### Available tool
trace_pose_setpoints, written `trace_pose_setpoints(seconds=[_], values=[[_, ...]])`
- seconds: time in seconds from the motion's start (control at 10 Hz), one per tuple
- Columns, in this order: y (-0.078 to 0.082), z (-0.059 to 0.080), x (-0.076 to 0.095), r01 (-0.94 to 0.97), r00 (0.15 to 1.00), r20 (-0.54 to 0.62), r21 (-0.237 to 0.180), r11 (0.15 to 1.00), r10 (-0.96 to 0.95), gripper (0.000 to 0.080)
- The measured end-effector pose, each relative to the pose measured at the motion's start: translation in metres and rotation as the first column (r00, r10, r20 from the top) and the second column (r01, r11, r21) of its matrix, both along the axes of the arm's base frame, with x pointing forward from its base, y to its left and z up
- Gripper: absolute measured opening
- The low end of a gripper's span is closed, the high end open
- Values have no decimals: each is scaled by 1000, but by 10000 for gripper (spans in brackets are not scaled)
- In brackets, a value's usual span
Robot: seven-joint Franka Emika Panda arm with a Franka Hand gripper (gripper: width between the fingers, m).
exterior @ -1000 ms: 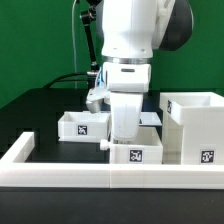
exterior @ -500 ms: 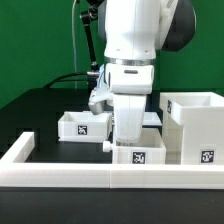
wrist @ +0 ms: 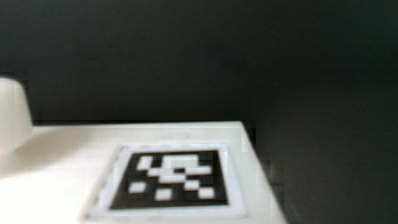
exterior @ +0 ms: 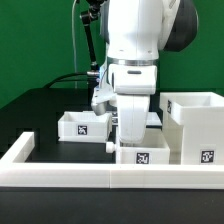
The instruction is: Assemble drawer
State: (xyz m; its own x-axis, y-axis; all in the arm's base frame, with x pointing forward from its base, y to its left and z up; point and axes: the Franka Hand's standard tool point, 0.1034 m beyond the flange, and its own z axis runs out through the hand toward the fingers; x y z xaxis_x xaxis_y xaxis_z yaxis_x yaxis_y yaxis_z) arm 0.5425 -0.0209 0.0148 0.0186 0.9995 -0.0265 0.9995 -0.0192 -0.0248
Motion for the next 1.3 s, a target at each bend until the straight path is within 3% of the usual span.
trace_pose_setpoints(seconds=[0.4, 0.8, 1.3], values=[[0, -1, 0, 15, 1000, 18, 2, 1000, -15, 42], [14, -5, 0, -25, 1000, 13, 0, 1000, 25, 42], [13, -7, 0, -25, 1000, 12, -1, 1000, 25, 42]])
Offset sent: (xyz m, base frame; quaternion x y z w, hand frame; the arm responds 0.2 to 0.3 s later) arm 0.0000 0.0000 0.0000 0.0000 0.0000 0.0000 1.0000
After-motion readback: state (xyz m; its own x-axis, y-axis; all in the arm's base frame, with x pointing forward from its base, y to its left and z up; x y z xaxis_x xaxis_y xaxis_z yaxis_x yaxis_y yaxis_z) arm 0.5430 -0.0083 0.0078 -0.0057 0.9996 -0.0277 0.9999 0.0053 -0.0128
